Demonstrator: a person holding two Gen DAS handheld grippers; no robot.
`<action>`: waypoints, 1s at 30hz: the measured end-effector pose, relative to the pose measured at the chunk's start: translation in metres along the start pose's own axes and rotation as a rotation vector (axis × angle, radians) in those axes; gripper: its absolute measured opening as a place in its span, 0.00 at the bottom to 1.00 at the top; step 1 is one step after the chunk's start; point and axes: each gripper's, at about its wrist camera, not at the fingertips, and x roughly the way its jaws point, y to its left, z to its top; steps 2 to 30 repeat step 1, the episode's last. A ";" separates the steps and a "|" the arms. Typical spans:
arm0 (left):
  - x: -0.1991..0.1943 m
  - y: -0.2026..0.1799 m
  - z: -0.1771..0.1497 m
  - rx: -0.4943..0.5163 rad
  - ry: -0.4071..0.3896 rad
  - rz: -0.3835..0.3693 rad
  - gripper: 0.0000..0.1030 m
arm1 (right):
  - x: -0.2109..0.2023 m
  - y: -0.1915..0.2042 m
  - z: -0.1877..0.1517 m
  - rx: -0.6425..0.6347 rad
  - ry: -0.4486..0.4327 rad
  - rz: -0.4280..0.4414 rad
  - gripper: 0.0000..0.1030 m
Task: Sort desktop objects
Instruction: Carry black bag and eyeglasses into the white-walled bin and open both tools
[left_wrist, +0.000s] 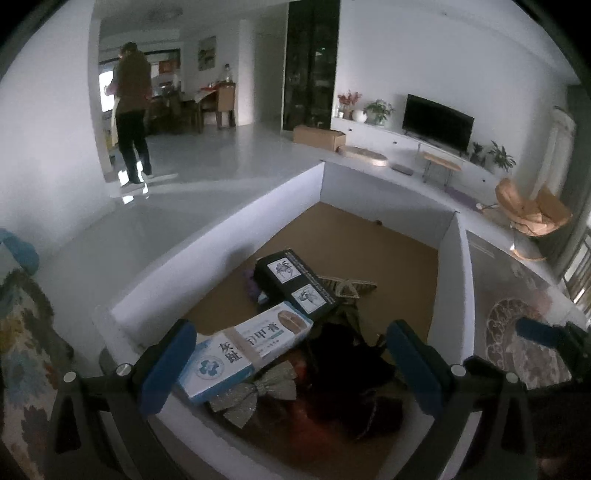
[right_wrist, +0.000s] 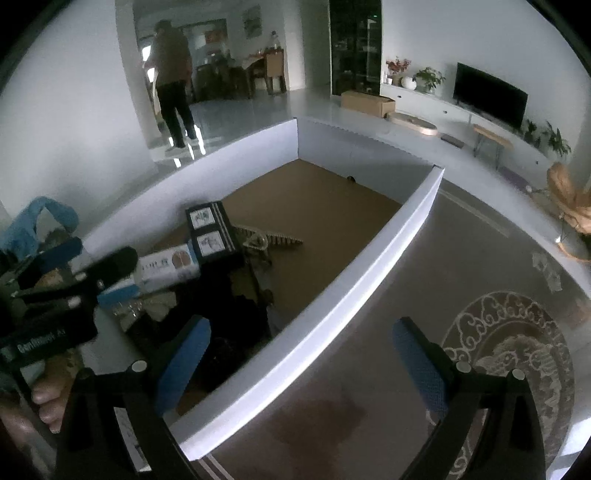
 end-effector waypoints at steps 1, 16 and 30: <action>-0.002 -0.001 0.000 0.004 -0.004 0.007 1.00 | -0.001 0.000 0.001 -0.003 -0.002 0.000 0.96; -0.002 -0.001 0.000 0.004 -0.004 0.007 1.00 | -0.001 0.000 0.001 -0.003 -0.002 0.000 0.96; -0.002 -0.001 0.000 0.004 -0.004 0.007 1.00 | -0.001 0.000 0.001 -0.003 -0.002 0.000 0.96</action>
